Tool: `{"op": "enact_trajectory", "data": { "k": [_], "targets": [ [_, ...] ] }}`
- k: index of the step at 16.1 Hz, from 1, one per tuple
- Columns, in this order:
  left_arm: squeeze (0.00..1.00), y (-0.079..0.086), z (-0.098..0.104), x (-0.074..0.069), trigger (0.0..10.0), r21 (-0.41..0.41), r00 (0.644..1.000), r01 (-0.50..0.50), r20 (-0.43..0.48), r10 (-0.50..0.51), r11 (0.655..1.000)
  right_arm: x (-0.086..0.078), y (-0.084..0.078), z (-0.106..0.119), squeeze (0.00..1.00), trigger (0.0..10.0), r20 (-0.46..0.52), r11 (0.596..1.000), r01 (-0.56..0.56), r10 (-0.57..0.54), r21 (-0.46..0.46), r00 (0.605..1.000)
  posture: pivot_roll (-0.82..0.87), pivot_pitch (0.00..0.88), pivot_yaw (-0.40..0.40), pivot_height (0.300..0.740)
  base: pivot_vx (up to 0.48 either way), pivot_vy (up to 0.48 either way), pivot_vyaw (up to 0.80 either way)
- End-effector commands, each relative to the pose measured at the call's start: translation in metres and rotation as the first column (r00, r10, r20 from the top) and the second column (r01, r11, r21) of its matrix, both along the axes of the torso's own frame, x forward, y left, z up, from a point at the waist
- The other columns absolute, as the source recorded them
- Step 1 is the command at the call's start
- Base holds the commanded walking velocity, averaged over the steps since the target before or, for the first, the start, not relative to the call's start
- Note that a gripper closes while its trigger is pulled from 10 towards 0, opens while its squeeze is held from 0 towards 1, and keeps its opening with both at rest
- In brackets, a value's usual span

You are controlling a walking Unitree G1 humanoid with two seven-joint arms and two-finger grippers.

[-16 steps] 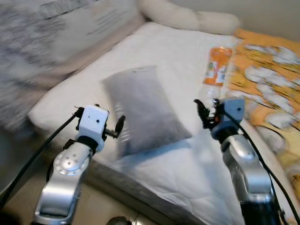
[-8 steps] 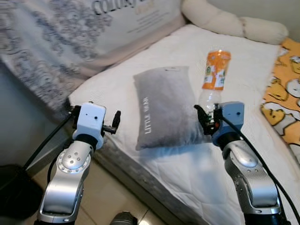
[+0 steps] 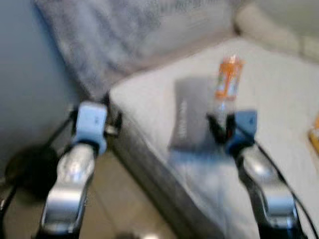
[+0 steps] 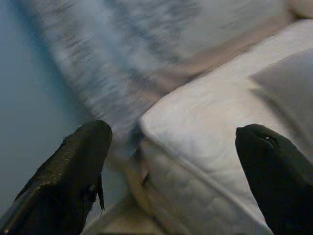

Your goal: Clean up the room

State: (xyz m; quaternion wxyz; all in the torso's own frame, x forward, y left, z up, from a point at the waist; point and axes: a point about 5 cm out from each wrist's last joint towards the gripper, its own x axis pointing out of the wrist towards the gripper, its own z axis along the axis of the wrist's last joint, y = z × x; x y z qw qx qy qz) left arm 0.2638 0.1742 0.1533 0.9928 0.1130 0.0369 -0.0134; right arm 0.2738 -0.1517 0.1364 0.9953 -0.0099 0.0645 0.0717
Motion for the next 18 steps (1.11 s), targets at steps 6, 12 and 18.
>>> {"op": "enact_trajectory", "data": {
  "k": [6,12,18],
  "targets": [
    [0.00,0.003,0.002,0.000,10.0,0.095,0.999,-0.032,0.044,0.028,0.995,-0.001,-0.003,0.002,0.00,10.0,-0.011,1.000,0.007,-0.007,0.009,1.000,0.12,0.000,-0.001,0.740,0.000,0.000,0.80],
    [0.00,0.007,-0.007,-0.005,10.0,0.009,0.999,-0.032,0.011,0.032,0.999,-0.006,-0.004,-0.022,0.00,10.0,-0.145,0.999,-0.035,0.031,-0.027,0.989,0.12,0.000,-0.012,0.740,0.000,0.000,0.67],
    [0.00,0.011,-0.010,-0.006,10.0,-0.006,0.999,-0.037,-0.004,0.037,0.999,-0.005,0.000,-0.027,0.00,10.0,-0.160,0.995,-0.083,0.073,-0.054,0.984,0.12,0.000,-0.009,0.740,0.299,0.000,0.40]
  ]
}}
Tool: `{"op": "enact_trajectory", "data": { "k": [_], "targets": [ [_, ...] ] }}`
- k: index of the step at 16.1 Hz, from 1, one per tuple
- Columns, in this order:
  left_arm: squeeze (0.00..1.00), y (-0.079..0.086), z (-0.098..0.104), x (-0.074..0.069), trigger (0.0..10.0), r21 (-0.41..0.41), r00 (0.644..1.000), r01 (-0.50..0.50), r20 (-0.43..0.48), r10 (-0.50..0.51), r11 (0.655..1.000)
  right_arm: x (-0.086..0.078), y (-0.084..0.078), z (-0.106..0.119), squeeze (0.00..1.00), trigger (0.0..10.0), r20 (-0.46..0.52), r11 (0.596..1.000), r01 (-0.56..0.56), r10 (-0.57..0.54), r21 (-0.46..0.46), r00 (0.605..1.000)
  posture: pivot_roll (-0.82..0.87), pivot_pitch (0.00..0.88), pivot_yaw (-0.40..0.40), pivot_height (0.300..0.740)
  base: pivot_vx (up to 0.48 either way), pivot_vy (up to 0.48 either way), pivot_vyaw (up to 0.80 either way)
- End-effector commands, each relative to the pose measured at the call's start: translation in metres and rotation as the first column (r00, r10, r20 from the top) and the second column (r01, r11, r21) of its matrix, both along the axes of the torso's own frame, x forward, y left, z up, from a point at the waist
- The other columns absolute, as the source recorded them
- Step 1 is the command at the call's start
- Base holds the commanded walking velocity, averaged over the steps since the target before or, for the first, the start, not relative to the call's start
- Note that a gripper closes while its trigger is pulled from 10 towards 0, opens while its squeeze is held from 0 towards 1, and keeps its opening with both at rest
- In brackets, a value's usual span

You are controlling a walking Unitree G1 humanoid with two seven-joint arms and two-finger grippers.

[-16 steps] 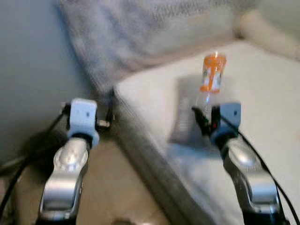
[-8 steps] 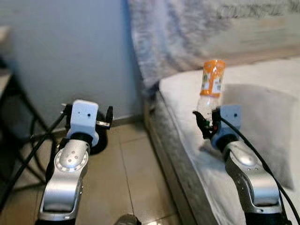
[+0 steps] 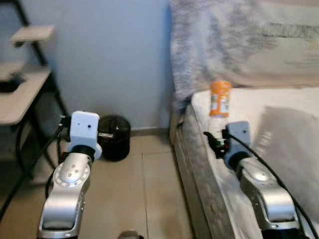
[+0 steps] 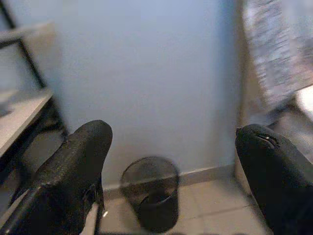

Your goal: Clean up the room

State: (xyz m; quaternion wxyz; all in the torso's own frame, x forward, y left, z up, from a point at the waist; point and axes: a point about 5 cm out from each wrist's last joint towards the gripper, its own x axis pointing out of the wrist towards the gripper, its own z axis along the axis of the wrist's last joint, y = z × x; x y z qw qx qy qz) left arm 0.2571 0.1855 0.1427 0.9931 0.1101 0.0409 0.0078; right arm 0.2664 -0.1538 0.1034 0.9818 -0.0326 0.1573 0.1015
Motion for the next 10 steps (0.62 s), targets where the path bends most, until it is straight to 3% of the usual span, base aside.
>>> {"op": "enact_trajectory", "data": {
  "k": [1,10],
  "targets": [
    [0.00,-0.0003,0.0003,0.0007,10.0,-0.001,1.000,0.005,-0.002,-0.005,1.000,0.0030,0.0016,0.0047,0.00,10.0,0.020,1.000,-0.003,0.003,-0.003,1.000,0.13,0.000,-0.010,0.740,0.311,0.000,0.00],
    [0.00,0.0004,-0.0015,0.0072,10.0,0.006,1.000,0.025,-0.016,-0.025,1.000,0.0091,-0.0050,-0.0010,0.00,10.0,0.039,0.995,0.084,-0.082,-0.050,0.996,0.13,0.000,0.001,0.740,0.317,0.000,0.00]
  ]
}}
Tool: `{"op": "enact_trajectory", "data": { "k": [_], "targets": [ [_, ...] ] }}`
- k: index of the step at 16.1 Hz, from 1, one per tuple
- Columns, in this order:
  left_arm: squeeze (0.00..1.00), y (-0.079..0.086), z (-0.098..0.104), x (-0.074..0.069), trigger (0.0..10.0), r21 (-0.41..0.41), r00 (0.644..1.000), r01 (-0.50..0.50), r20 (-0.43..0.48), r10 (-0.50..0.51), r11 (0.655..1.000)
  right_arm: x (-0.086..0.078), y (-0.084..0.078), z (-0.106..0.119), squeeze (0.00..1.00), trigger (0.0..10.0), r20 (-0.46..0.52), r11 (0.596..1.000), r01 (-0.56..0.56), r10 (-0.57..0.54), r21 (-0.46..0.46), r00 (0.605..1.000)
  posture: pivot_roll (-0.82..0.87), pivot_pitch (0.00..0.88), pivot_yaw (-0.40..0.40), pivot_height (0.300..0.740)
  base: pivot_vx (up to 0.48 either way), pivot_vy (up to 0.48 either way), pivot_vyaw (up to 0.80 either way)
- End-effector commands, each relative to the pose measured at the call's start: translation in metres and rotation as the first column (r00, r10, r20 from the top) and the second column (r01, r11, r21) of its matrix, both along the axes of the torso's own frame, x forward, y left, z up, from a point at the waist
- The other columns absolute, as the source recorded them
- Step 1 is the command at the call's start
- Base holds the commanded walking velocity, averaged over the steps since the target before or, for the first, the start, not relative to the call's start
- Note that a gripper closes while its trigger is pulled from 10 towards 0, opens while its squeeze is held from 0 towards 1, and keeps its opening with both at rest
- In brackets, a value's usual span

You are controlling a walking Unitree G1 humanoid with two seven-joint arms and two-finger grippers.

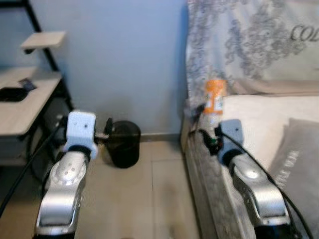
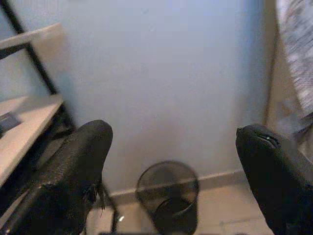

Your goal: Clean up the room

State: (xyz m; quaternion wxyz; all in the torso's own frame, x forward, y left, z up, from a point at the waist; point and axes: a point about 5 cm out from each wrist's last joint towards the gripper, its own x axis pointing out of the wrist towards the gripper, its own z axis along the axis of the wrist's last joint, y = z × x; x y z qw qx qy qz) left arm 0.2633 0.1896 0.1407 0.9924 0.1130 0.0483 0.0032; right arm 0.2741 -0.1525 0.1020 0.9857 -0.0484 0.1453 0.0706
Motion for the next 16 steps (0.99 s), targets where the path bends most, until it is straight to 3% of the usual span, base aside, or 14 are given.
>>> {"op": "enact_trajectory", "data": {
  "k": [1,7,9,12,16],
  "targets": [
    [0.00,-0.004,0.000,0.002,10.0,0.009,1.000,0.016,0.001,-0.016,1.000,0.002,-0.006,0.000,0.00,10.0,0.005,1.000,0.026,-0.026,-0.006,1.000,0.13,0.000,0.000,0.740,0.326,0.000,0.00],
    [0.00,-0.002,0.000,0.001,10.0,0.006,1.000,0.016,-0.002,-0.016,1.000,0.005,-0.005,-0.002,0.00,10.0,0.017,1.000,0.018,-0.018,0.006,1.000,0.14,0.000,0.002,0.740,0.333,0.000,0.00],
    [0.00,-0.001,-0.003,-0.001,10.0,0.004,1.000,0.017,-0.006,-0.017,1.000,0.003,-0.004,-0.003,0.00,10.0,0.017,1.000,-0.005,0.005,-0.005,1.000,0.14,0.000,0.002,0.740,0.339,0.000,0.80],
    [0.00,0.003,-0.004,-0.002,10.0,0.008,1.000,0.017,-0.009,-0.017,1.000,0.005,-0.011,-0.007,0.00,10.0,0.003,0.997,0.077,-0.077,-0.025,0.997,0.14,0.000,-0.001,0.740,0.340,0.000,0.13],
    [0.00,0.002,-0.005,-0.002,10.0,0.029,0.999,0.034,-0.012,-0.033,0.999,0.006,-0.014,-0.008,0.00,10.0,0.005,0.997,0.076,-0.076,-0.021,0.997,0.14,0.000,-0.001,0.740,0.339,0.000,0.00]
  ]
}}
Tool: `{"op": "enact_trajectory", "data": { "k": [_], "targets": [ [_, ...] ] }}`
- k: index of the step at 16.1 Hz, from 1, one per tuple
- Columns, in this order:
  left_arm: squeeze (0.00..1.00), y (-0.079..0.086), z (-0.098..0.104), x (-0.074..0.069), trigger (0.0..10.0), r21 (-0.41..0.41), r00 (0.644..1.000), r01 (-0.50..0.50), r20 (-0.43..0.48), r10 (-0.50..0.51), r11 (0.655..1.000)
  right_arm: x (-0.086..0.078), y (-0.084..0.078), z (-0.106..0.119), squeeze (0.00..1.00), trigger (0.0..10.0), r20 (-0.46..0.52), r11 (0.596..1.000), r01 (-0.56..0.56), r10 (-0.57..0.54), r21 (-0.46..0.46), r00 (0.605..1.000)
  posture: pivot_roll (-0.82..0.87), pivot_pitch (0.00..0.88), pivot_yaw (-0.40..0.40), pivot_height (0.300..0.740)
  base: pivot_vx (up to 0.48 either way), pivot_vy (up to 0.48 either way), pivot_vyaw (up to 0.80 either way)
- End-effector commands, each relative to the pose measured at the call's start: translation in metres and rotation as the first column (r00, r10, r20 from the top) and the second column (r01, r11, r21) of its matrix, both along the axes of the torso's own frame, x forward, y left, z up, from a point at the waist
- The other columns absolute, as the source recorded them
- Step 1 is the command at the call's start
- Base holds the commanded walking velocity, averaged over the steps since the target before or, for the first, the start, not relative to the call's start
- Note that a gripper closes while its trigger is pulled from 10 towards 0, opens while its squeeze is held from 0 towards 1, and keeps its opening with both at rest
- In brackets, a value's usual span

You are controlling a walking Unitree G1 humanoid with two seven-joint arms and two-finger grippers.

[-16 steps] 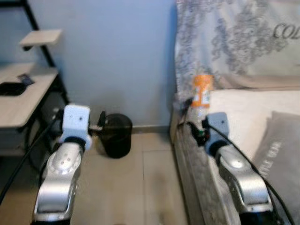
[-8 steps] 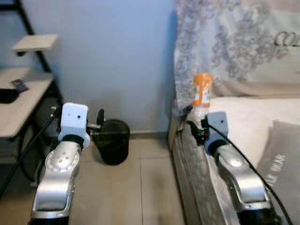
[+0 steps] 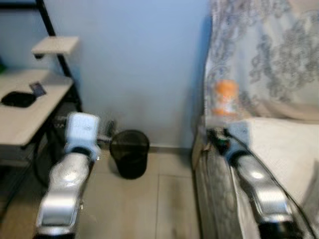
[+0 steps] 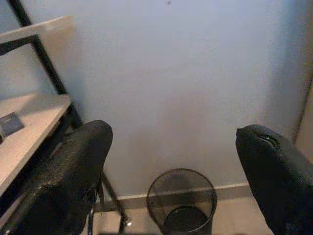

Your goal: Clean up the room

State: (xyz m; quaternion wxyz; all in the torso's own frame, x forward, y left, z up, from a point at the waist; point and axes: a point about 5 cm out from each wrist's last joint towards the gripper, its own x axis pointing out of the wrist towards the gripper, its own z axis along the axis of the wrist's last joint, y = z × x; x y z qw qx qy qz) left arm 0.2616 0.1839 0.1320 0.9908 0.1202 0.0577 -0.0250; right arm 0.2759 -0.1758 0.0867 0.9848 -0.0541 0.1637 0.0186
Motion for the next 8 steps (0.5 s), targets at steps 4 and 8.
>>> {"op": "enact_trajectory", "data": {
  "k": [4,8],
  "targets": [
    [0.00,0.0079,0.0008,-0.0006,10.0,0.019,1.000,-0.019,0.007,0.019,1.000,0.0033,0.0123,0.0051,0.00,10.0,0.029,0.999,-0.044,0.043,0.007,0.999,0.13,0.000,0.000,0.740,0.340,0.000,0.00],
    [0.00,0.0053,-0.0020,-0.0017,10.0,0.022,1.000,-0.006,0.001,0.006,1.000,0.0037,0.0170,0.0047,0.00,10.0,0.026,0.991,-0.131,0.132,-0.022,0.991,0.13,0.000,-0.006,0.740,0.340,0.000,0.31]
  ]
}}
